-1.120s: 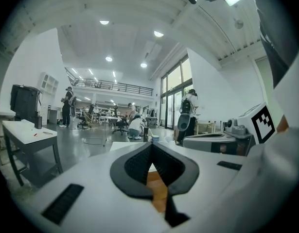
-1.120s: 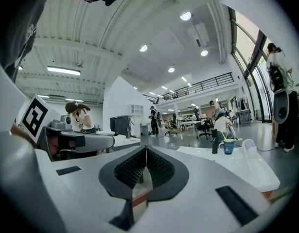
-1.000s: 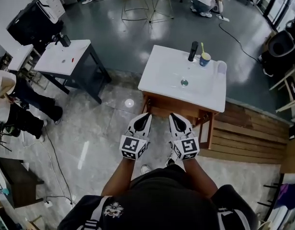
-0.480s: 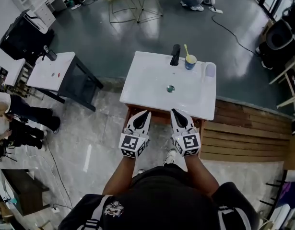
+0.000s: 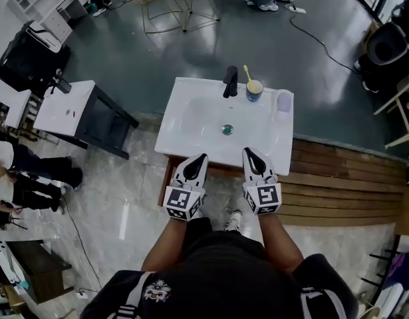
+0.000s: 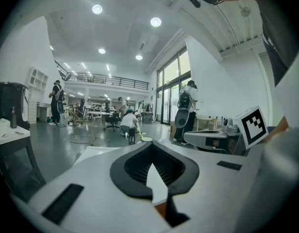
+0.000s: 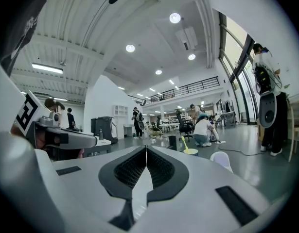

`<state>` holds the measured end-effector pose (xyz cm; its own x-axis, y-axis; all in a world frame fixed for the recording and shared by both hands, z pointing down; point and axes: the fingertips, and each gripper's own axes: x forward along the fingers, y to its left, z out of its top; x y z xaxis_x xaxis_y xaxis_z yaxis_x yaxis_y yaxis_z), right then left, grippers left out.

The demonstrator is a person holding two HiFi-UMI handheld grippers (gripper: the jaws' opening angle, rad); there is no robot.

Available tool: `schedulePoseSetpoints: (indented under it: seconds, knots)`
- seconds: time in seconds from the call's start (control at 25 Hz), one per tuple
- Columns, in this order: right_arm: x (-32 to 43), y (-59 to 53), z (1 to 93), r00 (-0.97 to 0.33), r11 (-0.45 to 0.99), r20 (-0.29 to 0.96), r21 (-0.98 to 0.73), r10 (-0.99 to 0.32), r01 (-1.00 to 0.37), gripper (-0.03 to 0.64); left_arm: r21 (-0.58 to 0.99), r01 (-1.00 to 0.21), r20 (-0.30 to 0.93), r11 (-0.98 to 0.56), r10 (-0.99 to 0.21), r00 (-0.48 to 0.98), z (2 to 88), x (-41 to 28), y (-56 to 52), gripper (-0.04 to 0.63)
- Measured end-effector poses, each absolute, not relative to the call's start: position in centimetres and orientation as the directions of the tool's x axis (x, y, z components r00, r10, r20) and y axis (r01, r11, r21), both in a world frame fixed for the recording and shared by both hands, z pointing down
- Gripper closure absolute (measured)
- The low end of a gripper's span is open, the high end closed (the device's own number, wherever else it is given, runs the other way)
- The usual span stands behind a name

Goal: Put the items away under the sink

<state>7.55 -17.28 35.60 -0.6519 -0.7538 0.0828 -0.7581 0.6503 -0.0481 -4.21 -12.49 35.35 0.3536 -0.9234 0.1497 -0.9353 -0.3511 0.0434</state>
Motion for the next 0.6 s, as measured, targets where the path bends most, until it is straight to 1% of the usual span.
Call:
schedulePoseSetpoints:
  seconds: [0.16, 0.32, 0.6]
  knots:
    - [7.7, -18.9, 36.5, -0.624, 0.621, 0.097, -0.061, -0.776, -0.782, 0.592, 0.058, -0.923, 0.155, -0.380, -0.910, 0.384, 36.2, -4.5, -14.8, 0.595]
    - [6.9, -21.0, 36.4, -0.582, 0.582, 0.108, -0.034, -0.806, -0.812, 0.592, 0.061, -0.897, 0.138, -0.437, -0.887, 0.441, 36.1, -5.1, -18.3, 0.595]
    - [4.1, -25.6, 35.3, -0.512, 0.514, 0.106, -0.009, -0.853, -0.858, 0.593, 0.050, -0.861, 0.108, -0.507, -0.854, 0.509, 35.2, -7.9, -24.4, 0.595]
